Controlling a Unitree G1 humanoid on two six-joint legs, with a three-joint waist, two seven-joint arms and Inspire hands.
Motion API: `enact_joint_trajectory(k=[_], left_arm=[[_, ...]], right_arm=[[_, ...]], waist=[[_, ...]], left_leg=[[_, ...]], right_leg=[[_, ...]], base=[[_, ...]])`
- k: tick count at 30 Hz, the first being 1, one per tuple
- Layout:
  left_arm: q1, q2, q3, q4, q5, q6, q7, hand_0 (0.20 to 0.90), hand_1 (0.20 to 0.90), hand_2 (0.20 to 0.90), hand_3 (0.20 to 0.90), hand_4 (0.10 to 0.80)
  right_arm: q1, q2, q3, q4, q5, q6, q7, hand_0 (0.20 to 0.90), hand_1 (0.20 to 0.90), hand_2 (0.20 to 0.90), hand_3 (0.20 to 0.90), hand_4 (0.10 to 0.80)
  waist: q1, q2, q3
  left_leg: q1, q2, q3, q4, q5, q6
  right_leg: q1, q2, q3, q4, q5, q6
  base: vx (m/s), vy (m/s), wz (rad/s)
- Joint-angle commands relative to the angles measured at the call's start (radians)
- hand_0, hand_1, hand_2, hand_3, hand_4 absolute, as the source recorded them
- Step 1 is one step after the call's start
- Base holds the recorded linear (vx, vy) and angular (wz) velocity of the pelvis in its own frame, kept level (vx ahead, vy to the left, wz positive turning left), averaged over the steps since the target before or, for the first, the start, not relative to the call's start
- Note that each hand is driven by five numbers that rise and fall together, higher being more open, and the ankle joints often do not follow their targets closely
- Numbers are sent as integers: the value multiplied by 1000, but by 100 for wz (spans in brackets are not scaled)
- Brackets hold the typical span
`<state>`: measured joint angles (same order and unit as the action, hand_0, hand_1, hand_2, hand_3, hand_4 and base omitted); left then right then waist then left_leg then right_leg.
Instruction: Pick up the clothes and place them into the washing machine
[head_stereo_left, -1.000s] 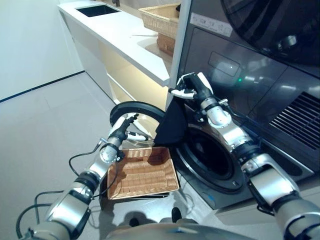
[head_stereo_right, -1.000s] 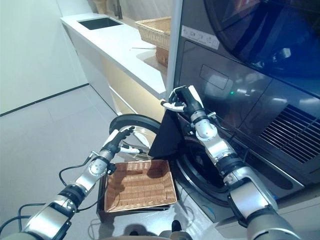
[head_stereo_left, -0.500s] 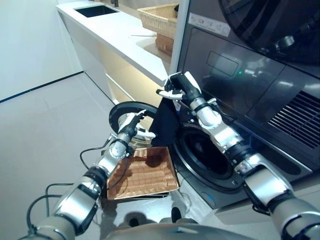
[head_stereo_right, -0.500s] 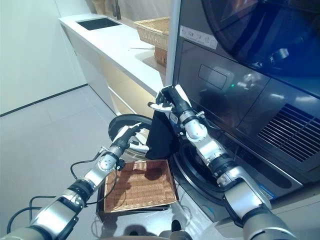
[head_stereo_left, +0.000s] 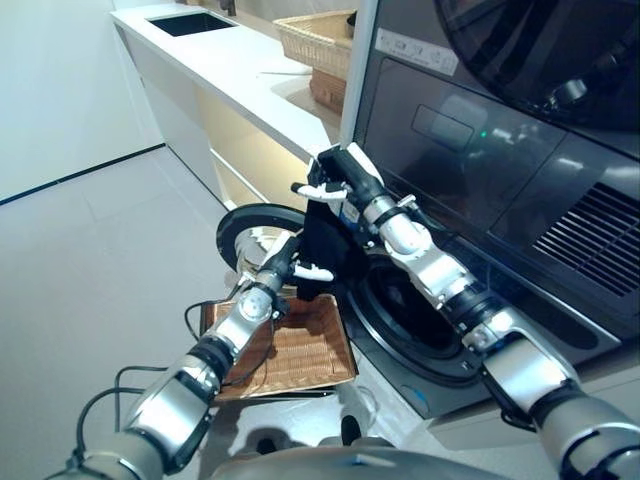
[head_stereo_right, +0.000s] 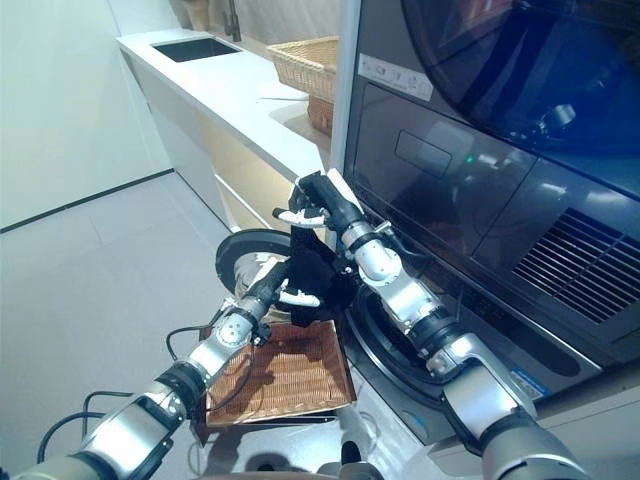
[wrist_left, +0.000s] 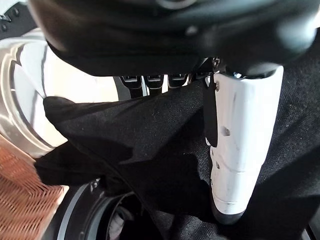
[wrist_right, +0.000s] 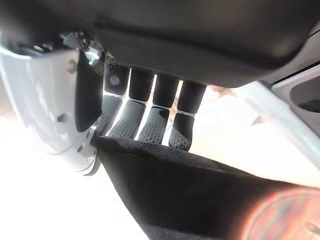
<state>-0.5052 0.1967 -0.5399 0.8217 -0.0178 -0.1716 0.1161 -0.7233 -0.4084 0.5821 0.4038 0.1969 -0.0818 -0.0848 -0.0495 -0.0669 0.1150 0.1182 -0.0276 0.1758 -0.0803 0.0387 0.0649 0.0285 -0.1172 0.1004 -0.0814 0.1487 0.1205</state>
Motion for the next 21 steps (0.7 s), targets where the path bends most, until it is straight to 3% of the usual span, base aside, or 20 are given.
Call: enact_joint_trajectory(k=[1, 21], left_arm=[[-120, -65, -72, 22, -18, -67, 0, 900, 900, 900, 900, 800], [-142, -68, -61, 47, -28, -66, 8, 900, 900, 900, 900, 800]], right_arm=[[-179, 55, -58, -28, 34, -92, -14, 200, 200, 200, 200, 300], [-167, 73, -28, -104, 79, -102, 12, 200, 200, 200, 200, 300]], waist=[[10, 15, -141], [4, 15, -135]], left_leg=[[8, 3, -26, 13, -45, -63], [2, 7, -20, 15, -41, -62]], right_leg=[[1, 34, -7, 135, -123, 1], [-12, 42, 5, 145, -124, -3]], base=[[0, 0, 0], [-4, -3, -3]])
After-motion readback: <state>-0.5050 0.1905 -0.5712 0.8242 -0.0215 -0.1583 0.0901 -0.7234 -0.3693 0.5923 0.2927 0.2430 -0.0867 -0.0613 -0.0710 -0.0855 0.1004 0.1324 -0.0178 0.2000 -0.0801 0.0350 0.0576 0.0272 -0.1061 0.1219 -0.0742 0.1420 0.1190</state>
